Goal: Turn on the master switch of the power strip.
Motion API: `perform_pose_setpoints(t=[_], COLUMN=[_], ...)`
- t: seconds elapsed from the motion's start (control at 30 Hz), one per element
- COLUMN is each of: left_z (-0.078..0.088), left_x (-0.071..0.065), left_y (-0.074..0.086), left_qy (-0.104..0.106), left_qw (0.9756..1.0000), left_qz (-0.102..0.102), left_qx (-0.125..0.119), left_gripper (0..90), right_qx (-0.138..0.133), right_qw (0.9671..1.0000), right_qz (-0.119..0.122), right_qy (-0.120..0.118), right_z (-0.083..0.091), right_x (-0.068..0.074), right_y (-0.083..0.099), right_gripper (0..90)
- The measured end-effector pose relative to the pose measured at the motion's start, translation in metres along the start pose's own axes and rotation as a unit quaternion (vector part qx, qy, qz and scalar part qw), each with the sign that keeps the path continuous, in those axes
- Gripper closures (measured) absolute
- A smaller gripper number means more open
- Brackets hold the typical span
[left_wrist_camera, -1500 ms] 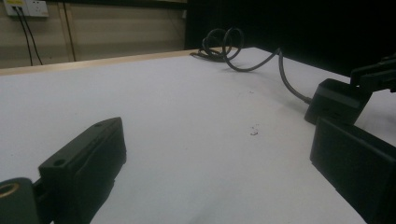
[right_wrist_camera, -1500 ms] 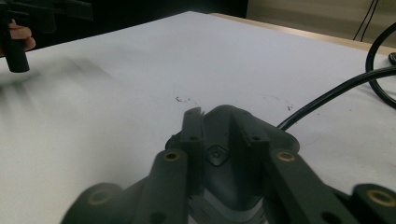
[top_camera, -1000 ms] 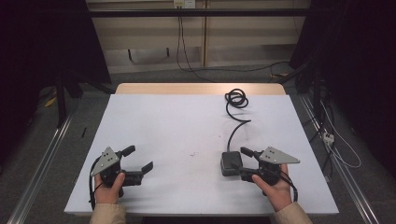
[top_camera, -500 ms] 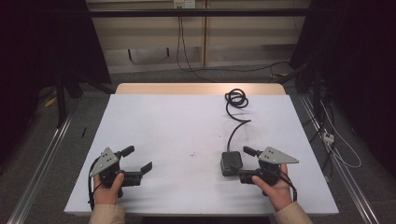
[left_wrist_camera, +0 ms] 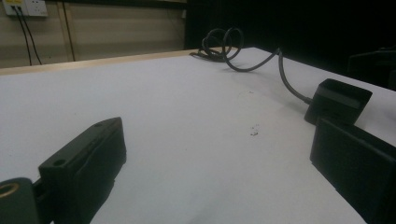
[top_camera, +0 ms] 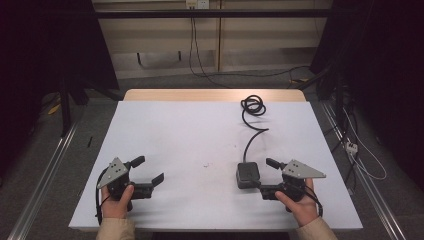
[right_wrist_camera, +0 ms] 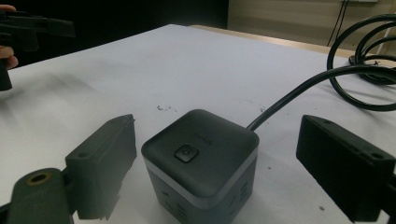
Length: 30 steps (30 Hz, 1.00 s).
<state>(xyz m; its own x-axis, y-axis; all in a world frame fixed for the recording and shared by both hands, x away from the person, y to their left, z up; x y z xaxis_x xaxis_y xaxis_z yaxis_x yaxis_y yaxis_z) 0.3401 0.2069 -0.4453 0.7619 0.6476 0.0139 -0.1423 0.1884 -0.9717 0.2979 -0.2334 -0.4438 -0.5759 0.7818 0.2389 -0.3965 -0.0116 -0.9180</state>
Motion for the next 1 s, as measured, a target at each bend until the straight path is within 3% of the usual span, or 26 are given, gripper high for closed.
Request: perform_pose_setpoints(t=[1.0], left_z=[0.001], left_x=[0.0], left_y=[0.0], left_qy=[-0.001], left_qw=[1.0], left_qz=[-0.002], left_qx=[-0.001], left_gripper=[3.2], right_qx=[-0.004], right_qw=[0.9999], right_qz=[-0.002], right_qy=[0.015], right_z=[0.017], right_x=[-0.014], right_y=[0.008], right_gripper=[9.3])
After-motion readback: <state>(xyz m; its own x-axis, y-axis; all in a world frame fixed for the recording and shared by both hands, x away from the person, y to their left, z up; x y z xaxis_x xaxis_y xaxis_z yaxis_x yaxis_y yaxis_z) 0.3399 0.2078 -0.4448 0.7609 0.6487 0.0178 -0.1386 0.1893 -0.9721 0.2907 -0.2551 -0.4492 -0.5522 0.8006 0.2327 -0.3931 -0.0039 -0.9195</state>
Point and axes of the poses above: each handheld gripper's, and its own axes: z roughly backward along the jaws, y roughly out of its underside, x roughly to its left, the point moved 2 cm from there along -z, roughly forward along the jaws, and after that the axes turned 9 degrees about -z, right-handed, at the moved point
